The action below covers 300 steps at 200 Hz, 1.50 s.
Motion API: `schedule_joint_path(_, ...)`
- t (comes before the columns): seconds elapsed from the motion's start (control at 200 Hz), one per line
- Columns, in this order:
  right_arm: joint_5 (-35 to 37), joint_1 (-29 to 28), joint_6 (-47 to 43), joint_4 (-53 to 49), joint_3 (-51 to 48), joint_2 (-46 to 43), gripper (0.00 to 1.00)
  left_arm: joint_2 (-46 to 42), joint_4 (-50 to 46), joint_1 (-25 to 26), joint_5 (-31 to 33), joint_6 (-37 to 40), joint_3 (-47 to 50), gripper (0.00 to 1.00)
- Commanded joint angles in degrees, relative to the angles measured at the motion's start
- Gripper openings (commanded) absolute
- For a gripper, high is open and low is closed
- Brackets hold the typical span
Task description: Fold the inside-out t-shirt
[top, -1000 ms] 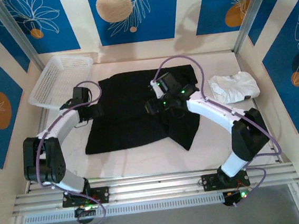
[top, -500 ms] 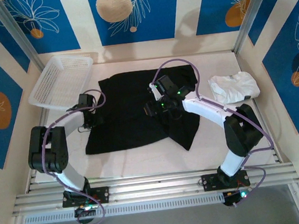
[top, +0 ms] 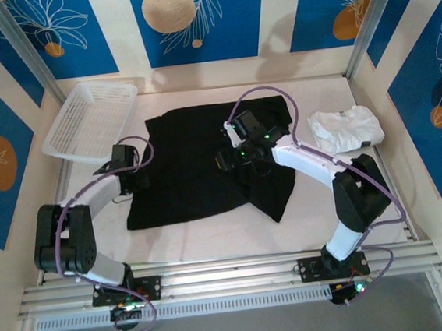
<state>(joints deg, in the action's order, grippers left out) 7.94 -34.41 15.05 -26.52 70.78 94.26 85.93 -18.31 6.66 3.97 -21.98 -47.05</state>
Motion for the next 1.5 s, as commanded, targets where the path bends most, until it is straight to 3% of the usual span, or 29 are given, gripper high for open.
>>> schedule_joint_path(0.0,-0.87,0.49,1.12,0.11,-1.29,-2.18,0.67,1.54,-1.03,-1.64,1.76,-1.09,0.50,0.49)
schedule_joint_path(0.07,-1.01,0.57,0.97,-0.25,-1.13,-2.00,0.67,4.49,-1.29,-1.82,-0.99,-1.69,-0.63,0.59)
schedule_joint_path(0.175,-0.92,0.58,0.85,-0.29,-1.44,-2.57,0.68,7.34,-0.84,-1.85,-3.59,-2.59,-0.78,0.60)
schedule_joint_path(0.355,-1.59,1.10,0.86,0.22,-2.47,-3.12,0.67,6.47,-0.68,-1.86,-2.73,-2.71,0.44,0.36)
schedule_joint_path(0.565,-2.64,1.28,1.20,0.82,-2.57,-2.25,0.67,3.24,-1.81,-1.83,-0.18,-2.11,0.29,0.35)
schedule_joint_path(0.805,-2.85,1.28,1.33,0.90,-2.54,-1.98,0.67,3.88,-1.63,-1.89,-0.69,-1.67,0.29,0.12)
schedule_joint_path(0.915,-2.45,1.23,1.14,0.65,-2.54,-2.36,0.67,4.24,-1.67,-1.74,-0.63,-1.52,0.13,0.10)
schedule_joint_path(1.035,-2.32,1.29,1.35,0.75,-2.94,-2.85,0.67,3.94,-1.72,-1.82,-1.04,-1.67,0.03,0.00)
schedule_joint_path(1.22,-1.18,1.43,0.95,-0.03,-3.04,-3.98,0.67,-1.80,-2.04,-1.07,-5.56,-2.81,0.63,0.00)
schedule_joint_path(1.34,1.07,2.77,0.03,-1.82,-2.28,-6.76,0.67,-12.21,-4.27,5.20,-7.57,-6.37,-1.06,0.00)
schedule_joint_path(1.495,3.02,7.68,-0.47,-5.53,-0.71,-12.72,0.67,-20.16,-2.59,23.31,-5.69,-12.41,-6.14,0.00)
